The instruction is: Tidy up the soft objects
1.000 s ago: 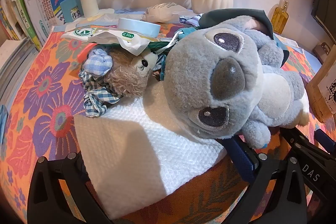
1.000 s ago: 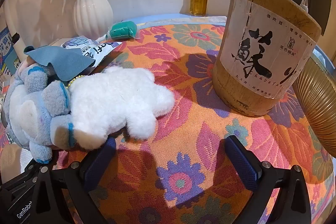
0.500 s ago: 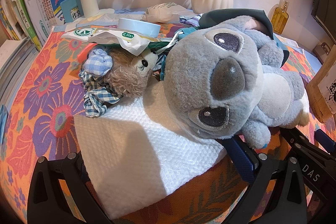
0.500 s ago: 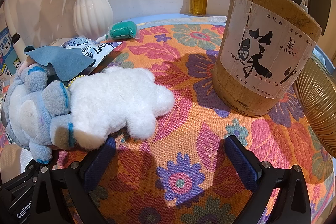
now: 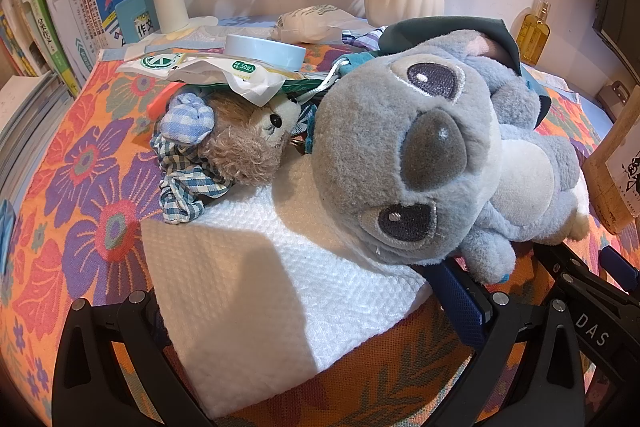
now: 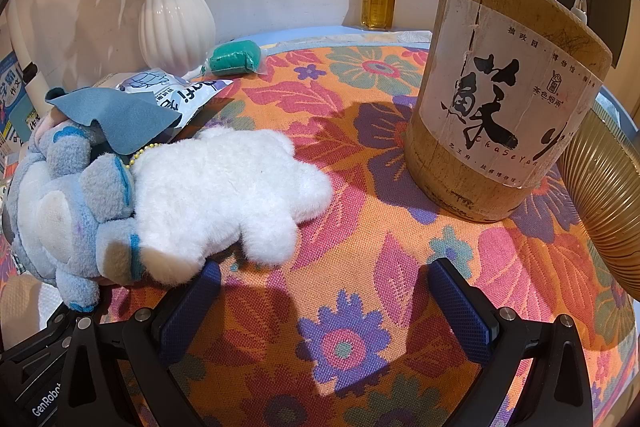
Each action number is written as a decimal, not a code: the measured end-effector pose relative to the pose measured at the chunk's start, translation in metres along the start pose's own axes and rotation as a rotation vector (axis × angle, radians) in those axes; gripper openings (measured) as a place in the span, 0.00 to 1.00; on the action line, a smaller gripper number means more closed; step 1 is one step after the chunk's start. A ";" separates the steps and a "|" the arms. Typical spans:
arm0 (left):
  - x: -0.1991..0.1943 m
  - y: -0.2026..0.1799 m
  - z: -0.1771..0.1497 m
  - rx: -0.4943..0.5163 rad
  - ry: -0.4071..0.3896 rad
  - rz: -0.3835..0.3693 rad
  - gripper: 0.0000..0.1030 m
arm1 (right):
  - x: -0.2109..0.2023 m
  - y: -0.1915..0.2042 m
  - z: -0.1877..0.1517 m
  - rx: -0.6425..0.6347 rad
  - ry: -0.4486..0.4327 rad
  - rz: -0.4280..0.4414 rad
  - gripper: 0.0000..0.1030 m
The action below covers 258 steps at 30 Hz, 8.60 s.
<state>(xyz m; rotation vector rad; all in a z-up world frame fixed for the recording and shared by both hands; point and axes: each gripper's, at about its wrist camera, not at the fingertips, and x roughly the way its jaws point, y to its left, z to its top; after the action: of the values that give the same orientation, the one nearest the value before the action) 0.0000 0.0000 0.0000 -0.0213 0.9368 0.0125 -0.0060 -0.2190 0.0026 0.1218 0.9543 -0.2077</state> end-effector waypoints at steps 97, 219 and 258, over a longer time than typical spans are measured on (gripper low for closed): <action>-0.035 0.060 0.075 0.176 0.009 -0.166 0.99 | -0.045 -0.016 -0.003 -0.115 -0.062 0.441 1.00; -0.143 -0.218 0.048 0.550 -0.040 -0.645 0.92 | -0.233 -0.189 0.074 0.118 -0.297 0.347 0.80; 0.080 0.119 0.106 -0.015 -0.012 -0.078 0.99 | 0.070 0.236 0.170 -0.271 0.204 0.417 0.90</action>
<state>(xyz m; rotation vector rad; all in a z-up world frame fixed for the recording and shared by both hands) 0.1306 0.1214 -0.0034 -0.0721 0.9232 -0.0525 0.2224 -0.0309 0.0454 0.0908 1.1271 0.3242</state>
